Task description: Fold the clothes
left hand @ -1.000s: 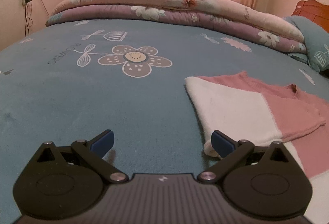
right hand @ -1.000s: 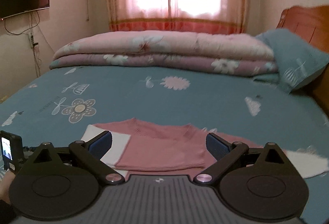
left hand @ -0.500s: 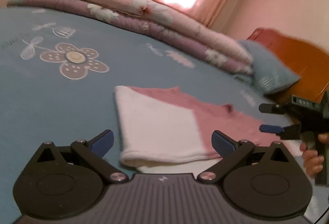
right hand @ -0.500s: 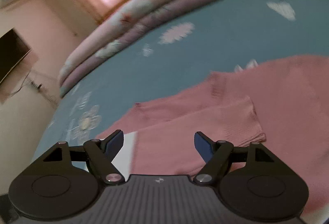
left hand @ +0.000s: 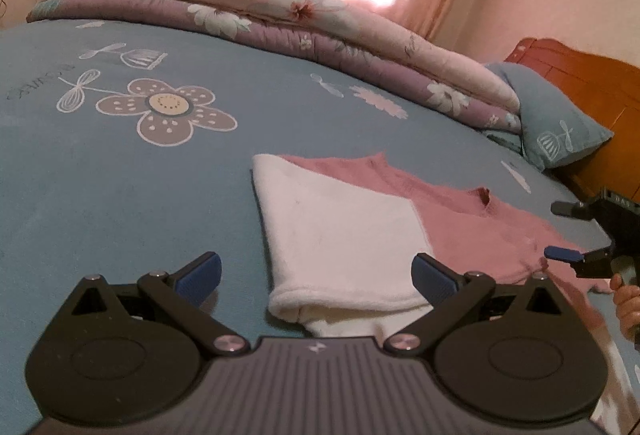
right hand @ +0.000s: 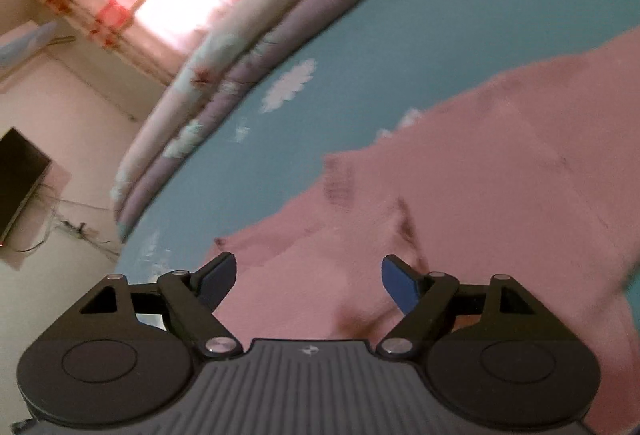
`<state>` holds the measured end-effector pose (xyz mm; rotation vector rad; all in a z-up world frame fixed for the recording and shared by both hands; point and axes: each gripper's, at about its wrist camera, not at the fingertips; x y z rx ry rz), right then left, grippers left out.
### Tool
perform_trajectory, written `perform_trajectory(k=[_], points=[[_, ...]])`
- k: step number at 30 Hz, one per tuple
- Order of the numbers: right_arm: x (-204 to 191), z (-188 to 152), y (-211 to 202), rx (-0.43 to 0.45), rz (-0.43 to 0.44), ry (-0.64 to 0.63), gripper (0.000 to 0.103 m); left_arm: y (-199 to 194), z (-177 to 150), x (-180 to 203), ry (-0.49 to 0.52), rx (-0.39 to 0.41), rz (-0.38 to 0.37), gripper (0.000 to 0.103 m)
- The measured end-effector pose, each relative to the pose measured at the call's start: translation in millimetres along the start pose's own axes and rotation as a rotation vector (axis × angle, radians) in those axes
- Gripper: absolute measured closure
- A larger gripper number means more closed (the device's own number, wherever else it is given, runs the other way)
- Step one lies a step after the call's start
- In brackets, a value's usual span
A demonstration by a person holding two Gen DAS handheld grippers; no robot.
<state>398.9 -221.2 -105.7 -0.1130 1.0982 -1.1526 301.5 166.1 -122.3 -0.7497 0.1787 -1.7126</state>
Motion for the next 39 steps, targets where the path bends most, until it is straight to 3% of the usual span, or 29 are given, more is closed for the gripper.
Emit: perform_trajectory(k=[5, 9, 11, 13, 16, 18, 21, 24, 26, 29, 31, 32, 35, 39], points=[[-21, 1, 36, -0.089, 0.041, -0.06, 0.017, 8, -2, -7, -0.024, -0.031, 0.01, 0.002], [-22, 5, 43, -0.096, 0.006, -0.123, 0.013, 10, -2, -9, -0.022, -0.045, 0.026, 0.002], [-10, 12, 41, -0.108, -0.057, -0.116, 0.013, 9, -2, -10, -0.028, -0.05, 0.024, 0.002], [3, 21, 33, -0.117, -0.067, -0.087, 0.014, 10, -2, -10, -0.025, -0.058, 0.03, 0.002], [9, 33, 19, -0.108, -0.206, -0.072, 0.008, 10, -2, -8, -0.012, -0.071, 0.046, 0.002], [13, 40, 10, -0.111, -0.237, -0.064, 0.008, 10, -3, -6, -0.005, -0.074, 0.051, 0.002], [9, 42, -2, -0.084, -0.13, -0.006, 0.007, 10, -3, -6, 0.001, -0.075, 0.055, 0.002], [-8, 35, 4, -0.102, -0.051, -0.048, 0.004, 11, -4, -6, 0.007, -0.077, 0.059, 0.002], [-19, 27, 17, -0.138, -0.077, -0.111, 0.004, 12, -4, -5, 0.017, -0.08, 0.063, 0.002], [-21, 16, 33, -0.169, -0.206, -0.209, 0.005, 13, -5, -3, 0.034, -0.087, 0.067, 0.002], [-13, 13, 22, -0.114, -0.27, -0.222, 0.005, 13, -5, -3, 0.041, -0.088, 0.068, 0.002], [-7, 13, 10, -0.088, -0.257, -0.2, 0.005, 13, -5, -3, 0.042, -0.087, 0.067, 0.002], [24, 22, -38, -0.022, -0.112, -0.073, 0.003, 15, -6, -2, 0.052, -0.086, 0.072, 0.002], [76, 29, -110, 0.108, -0.112, 0.036, 0.0, 14, -8, -2, 0.06, -0.077, 0.076, 0.002]])
Point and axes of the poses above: each gripper's, at about its wrist camera, not at the fingertips, and y roughly the way its jaws point, x to its right, z to its top, and after that the axes turned 6 degrees about -z, right-handed
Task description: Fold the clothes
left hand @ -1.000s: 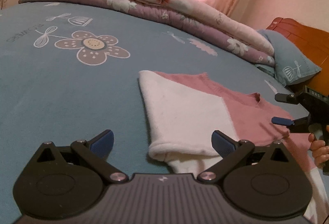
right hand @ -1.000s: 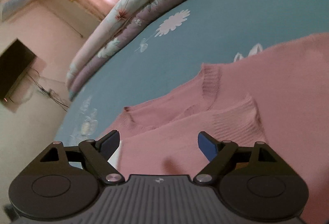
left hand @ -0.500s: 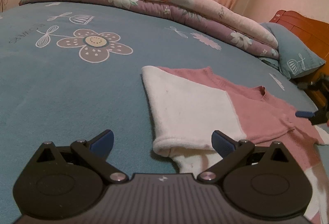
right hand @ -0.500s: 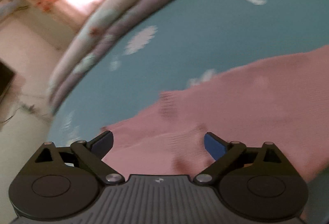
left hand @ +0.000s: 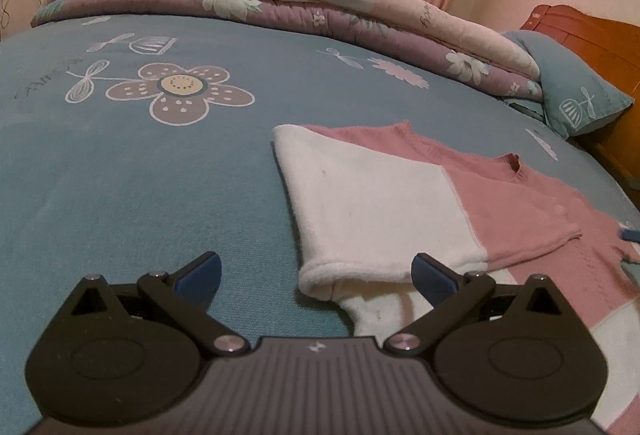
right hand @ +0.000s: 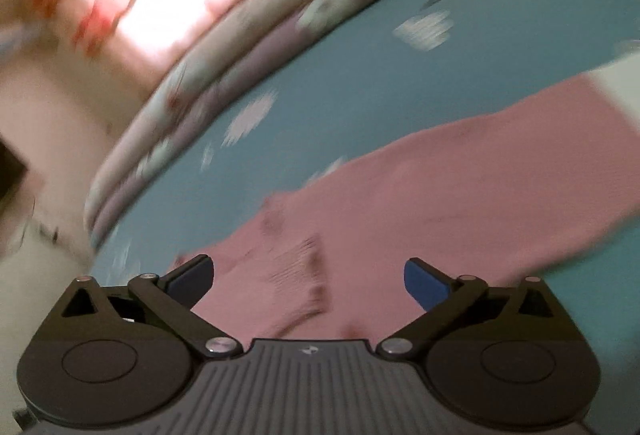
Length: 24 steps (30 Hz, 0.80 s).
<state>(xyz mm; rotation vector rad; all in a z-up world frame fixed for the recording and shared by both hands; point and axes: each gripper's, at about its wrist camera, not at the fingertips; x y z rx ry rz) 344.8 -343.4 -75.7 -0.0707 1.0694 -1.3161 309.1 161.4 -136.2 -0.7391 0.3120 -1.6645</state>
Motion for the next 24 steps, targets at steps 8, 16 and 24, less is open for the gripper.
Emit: perform_trajectory(k=[8, 16, 24], points=[[120, -3, -67, 0.18, -0.013, 0.251, 0.0, -11, -5, 11, 0.016, 0.023, 0.037, 0.002], [174, 48, -72, 0.243, -0.095, 0.369, 0.005, -31, -18, 80, 0.047, 0.011, -0.066, 0.002], [247, 61, -81, 0.294, -0.062, 0.543, 0.019, -44, -49, 158, 0.178, -0.095, -0.252, 0.002]])
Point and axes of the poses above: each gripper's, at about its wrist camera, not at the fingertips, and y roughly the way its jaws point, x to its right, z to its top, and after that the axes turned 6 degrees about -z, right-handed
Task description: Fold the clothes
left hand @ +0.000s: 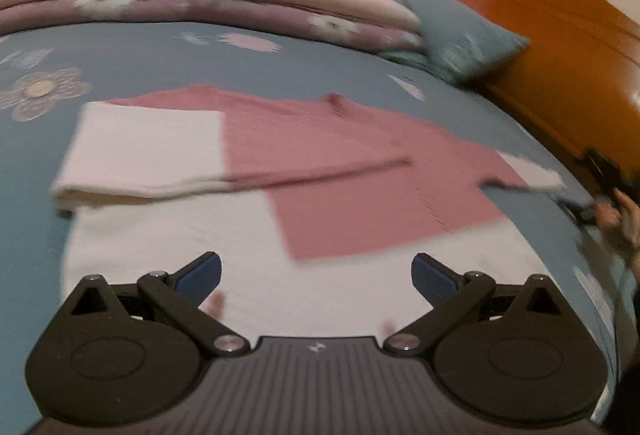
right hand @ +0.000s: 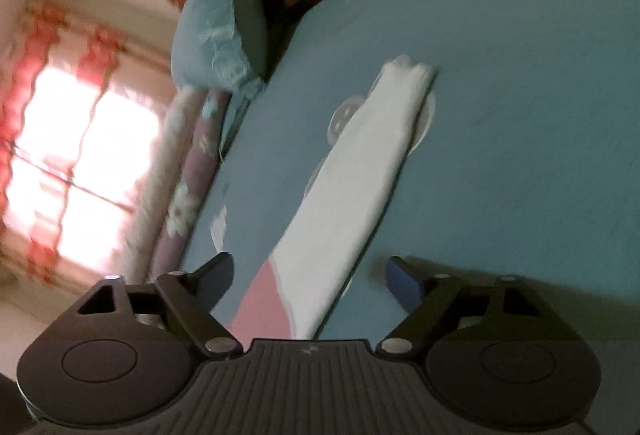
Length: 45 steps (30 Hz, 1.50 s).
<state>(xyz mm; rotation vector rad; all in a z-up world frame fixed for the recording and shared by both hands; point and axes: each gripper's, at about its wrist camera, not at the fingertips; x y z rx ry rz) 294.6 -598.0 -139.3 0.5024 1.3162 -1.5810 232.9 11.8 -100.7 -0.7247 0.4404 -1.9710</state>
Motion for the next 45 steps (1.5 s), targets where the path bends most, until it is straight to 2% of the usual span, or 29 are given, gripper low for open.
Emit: perform_trajectory(k=[3, 8, 12, 18, 22, 29, 31, 33, 34, 35, 39, 42, 45], points=[[5, 10, 10, 0.0, 0.015, 0.024, 0.024, 5, -4, 19, 0.056, -0.01, -0.003, 0.002], [-19, 19, 28, -0.003, -0.115, -0.111, 0.026, 18, -9, 35, 0.099, -0.045, 0.007, 0.002], [-31, 27, 42, 0.009, -0.169, -0.14, 0.026, 21, -14, 36, 0.081, -0.052, 0.012, 0.002], [-31, 31, 53, 0.064, -0.157, -0.201, 0.028, 27, -12, 37, 0.095, -0.049, 0.023, 0.002], [-22, 31, 54, 0.126, -0.161, -0.194, 0.046, 31, -10, 36, 0.092, -0.043, -0.006, 0.002], [-14, 33, 56, 0.142, -0.092, -0.217, 0.046, 35, -9, 27, 0.097, -0.032, -0.021, 0.002], [-16, 31, 57, 0.144, -0.095, -0.243, 0.047, 34, -7, 23, 0.093, -0.016, -0.028, 0.002], [-21, 28, 60, 0.145, -0.137, -0.294, 0.054, 34, -5, 20, 0.09, -0.002, -0.03, 0.002], [-22, 27, 60, 0.147, -0.164, -0.305, 0.067, 35, -3, 18, 0.088, 0.0, -0.029, 0.002], [-23, 27, 60, 0.147, -0.195, -0.295, 0.087, 36, -2, 17, 0.088, 0.005, -0.026, 0.002], [-35, 21, 57, 0.132, -0.228, -0.295, 0.091, 34, 5, 12, 0.109, 0.041, -0.017, 0.002], [-65, 5, 49, 0.121, -0.234, -0.364, 0.092, 28, 7, 2, 0.113, 0.089, 0.019, 0.002], [-101, -20, 40, 0.115, -0.199, -0.466, 0.092, 16, 4, -13, 0.118, 0.16, 0.061, 0.002]])
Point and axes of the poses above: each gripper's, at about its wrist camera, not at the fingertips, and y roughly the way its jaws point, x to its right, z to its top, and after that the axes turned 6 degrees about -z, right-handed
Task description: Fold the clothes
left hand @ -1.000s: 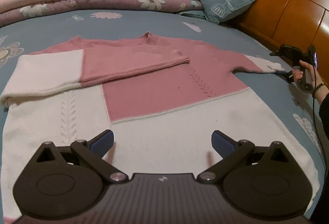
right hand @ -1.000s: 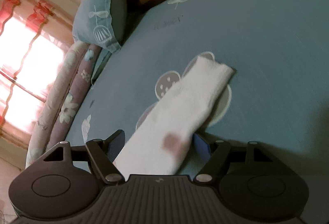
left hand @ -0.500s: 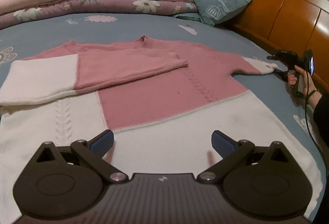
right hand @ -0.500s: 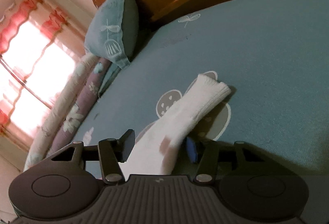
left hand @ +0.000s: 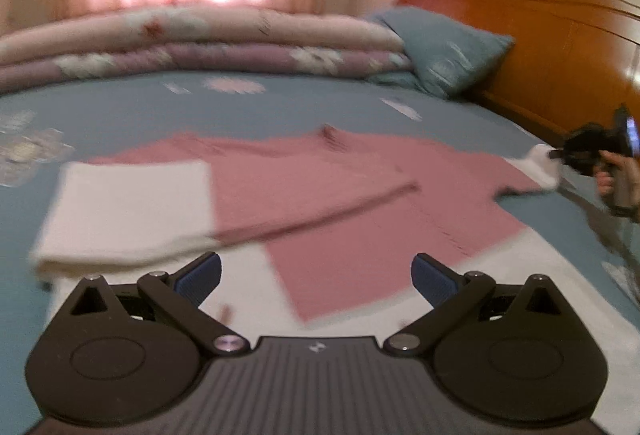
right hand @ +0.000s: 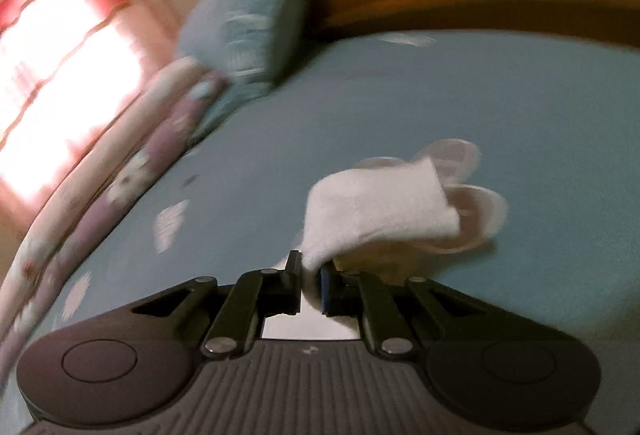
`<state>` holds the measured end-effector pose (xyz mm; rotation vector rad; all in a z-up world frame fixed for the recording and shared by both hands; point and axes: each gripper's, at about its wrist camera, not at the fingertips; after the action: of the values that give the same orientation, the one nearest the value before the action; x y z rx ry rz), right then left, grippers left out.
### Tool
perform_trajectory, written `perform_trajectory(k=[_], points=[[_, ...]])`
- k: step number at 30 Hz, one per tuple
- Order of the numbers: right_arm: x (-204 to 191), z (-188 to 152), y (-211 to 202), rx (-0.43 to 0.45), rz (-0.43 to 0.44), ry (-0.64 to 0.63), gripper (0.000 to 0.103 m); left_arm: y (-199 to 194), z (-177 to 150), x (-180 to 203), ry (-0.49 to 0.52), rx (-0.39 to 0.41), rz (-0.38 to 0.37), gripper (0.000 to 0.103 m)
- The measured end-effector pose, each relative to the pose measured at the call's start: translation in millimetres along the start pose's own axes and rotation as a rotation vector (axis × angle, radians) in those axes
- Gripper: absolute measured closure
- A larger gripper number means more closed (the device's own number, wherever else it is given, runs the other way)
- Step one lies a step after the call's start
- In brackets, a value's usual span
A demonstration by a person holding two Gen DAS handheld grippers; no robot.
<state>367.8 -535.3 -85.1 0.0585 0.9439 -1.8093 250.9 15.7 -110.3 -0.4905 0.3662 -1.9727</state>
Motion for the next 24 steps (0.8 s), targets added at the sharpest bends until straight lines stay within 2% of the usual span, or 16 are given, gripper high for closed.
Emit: perform_trajectory(k=[4, 10, 13, 15, 19, 24], points=[[-57, -11, -13, -0.021, 0.051, -0.1, 0.092, -16, 3, -19, -0.029, 0.036, 0.036, 0.002], [-150, -18, -29, -0.059, 0.11, -0.266, 0.093, -29, 6, -52, -0.162, 0.044, 0.04, 0.002], [-195, -21, -47, -0.057, 0.132, -0.349, 0.093, -31, 5, -54, -0.108, 0.046, 0.161, 0.002], [-218, -24, -57, -0.067, 0.145, -0.396, 0.093, -35, 4, -55, -0.084, 0.046, 0.199, 0.002], [-256, -35, -69, -0.084, 0.163, -0.461, 0.093, -45, 5, -62, -0.128, 0.07, 0.141, 0.002], [-295, -61, -78, -0.094, 0.187, -0.553, 0.093, -53, 9, -72, -0.174, 0.097, 0.148, 0.002]])
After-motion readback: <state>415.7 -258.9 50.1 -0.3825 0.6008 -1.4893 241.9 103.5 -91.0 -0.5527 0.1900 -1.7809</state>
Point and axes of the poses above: each gripper's, at about its wrist camera, not at the fingertips, and y roughly the way its jaws point, x to its right, z to its top, and after that the axes turned 6 degrees about -z, right-handed
